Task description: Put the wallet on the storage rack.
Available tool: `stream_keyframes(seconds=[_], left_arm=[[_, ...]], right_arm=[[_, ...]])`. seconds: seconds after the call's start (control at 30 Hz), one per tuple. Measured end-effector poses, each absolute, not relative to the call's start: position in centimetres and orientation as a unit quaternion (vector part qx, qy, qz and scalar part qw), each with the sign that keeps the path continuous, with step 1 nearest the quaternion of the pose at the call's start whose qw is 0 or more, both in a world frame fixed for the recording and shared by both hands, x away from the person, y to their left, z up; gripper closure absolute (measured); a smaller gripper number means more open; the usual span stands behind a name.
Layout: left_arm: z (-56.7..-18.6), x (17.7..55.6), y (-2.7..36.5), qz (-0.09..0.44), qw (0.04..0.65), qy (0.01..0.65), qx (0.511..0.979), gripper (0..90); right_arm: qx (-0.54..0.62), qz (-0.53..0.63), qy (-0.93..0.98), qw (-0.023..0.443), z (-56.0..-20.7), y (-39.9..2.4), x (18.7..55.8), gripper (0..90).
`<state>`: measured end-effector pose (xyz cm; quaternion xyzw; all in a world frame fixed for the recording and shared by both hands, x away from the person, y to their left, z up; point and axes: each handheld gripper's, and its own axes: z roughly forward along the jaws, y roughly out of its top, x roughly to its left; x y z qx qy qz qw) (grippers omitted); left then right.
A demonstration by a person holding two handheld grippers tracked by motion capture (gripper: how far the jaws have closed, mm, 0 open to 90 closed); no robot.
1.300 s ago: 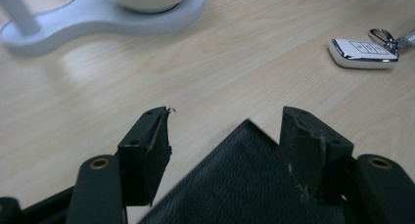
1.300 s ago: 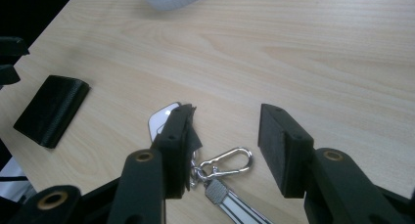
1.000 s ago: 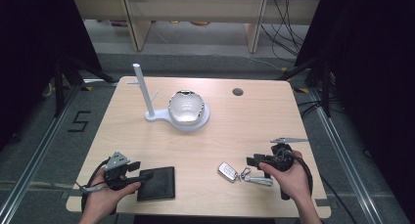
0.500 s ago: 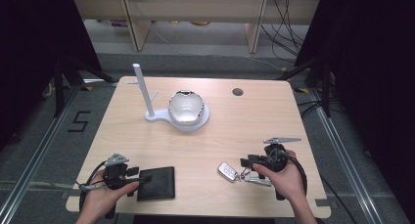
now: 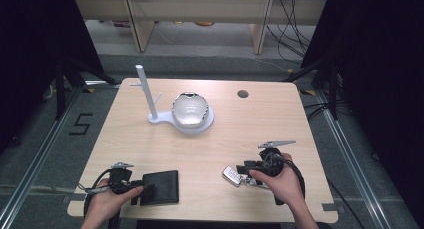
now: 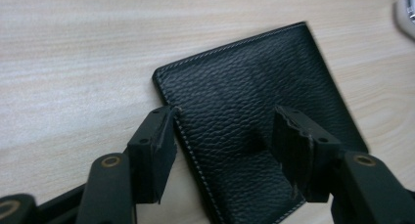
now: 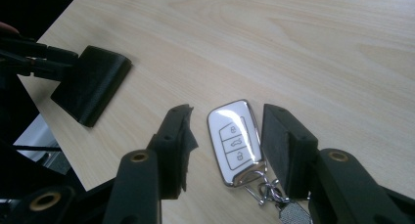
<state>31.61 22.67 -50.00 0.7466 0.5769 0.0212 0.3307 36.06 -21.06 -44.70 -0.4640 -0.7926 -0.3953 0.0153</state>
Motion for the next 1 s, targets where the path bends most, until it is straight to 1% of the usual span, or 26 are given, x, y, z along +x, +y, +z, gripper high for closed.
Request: stream_keyframes(seconds=[0.03,0.1,0.13,0.23,0.27,0.3,0.33,0.43,0.5,0.53,0.57,0.6,0.67,0.7,0.9,0.93,0.97,1.0], left_arm=[[-50.1,31.7,22.7,0.021,0.333,0.586,0.738,43.4],[-50.1,31.8,22.8,0.025,0.333,0.585,0.739,47.3],[-50.1,31.8,22.6,0.03,0.333,0.584,0.739,48.2],[-50.1,31.6,22.3,0.043,0.326,0.578,0.747,50.6],[-50.1,31.6,22.3,0.043,0.326,0.578,0.747,51.0],[-50.1,31.5,22.2,0.049,0.325,0.58,0.745,51.7],[-50.2,31.5,22.2,0.055,0.333,0.582,0.74,52.8],[-50.2,31.2,22.4,0.058,0.337,0.577,0.742,56.3],[-50.1,31.1,22.6,0.07,0.338,0.559,0.754,64.7],[-50.1,31.0,22.7,0.074,0.338,0.556,0.756,67.0],[-50.0,31.0,22.8,0.079,0.335,0.553,0.759,70.2],[-50.0,31.0,22.8,0.079,0.335,0.553,0.759,74.3],[-50.1,30.9,22.9,0.09,0.335,0.541,0.766,75.5],[-50.1,30.9,22.9,0.092,0.335,0.539,0.768,79.7],[-50.3,30.7,23.1,0.102,0.35,0.531,0.765,83.8],[-50.4,30.6,23.4,0.095,0.362,0.529,0.762,90.0],[-50.6,30.6,23.5,0.083,0.37,0.53,0.759,90.0],[-50.6,30.6,23.5,0.083,0.37,0.53,0.759,90.0]], right_arm=[[-0.473,-0.393,-0.788,0.026,-44.6,-20.8,35.9,55.1],[-0.459,-0.395,-0.795,0.02,-44.7,-20.7,36.0,55.0],[-0.459,-0.393,-0.797,0.014,-44.7,-20.5,36.0,55.0],[-0.455,-0.393,-0.799,0.022,-44.7,-20.2,36.0,54.8],[-0.454,-0.391,-0.801,0.016,-44.8,-20.1,36.0,54.7],[-0.454,-0.393,-0.799,0.026,-44.8,-20.0,36.0,54.7],[-0.452,-0.39,-0.802,0.02,-44.8,-19.9,36.0,54.7],[-0.448,-0.392,-0.803,0.024,-44.9,-19.6,36.0,54.7],[-0.447,-0.391,-0.804,0.03,-44.9,-19.3,36.0,54.7],[-0.455,-0.387,-0.802,0.034,-44.8,-19.0,35.9,54.7],[-0.441,-0.388,-0.809,0.026,-44.9,-19.1,36.0,54.7],[-0.442,-0.39,-0.807,0.031,-45.0,-18.8,36.0,54.7],[-0.441,-0.388,-0.809,0.033,-44.9,-18.7,36.0,54.6],[-0.436,-0.387,-0.812,0.039,-44.9,-18.2,36.0,54.6],[-0.426,-0.384,-0.818,0.038,-44.9,-17.4,36.0,54.5],[-0.423,-0.383,-0.82,0.042,-45.0,-17.2,36.0,54.5],[-0.429,-0.379,-0.819,0.045,-44.9,-17.1,35.9,54.5],[-0.429,-0.379,-0.819,0.045,-44.9,-17.1,35.9,54.5]])
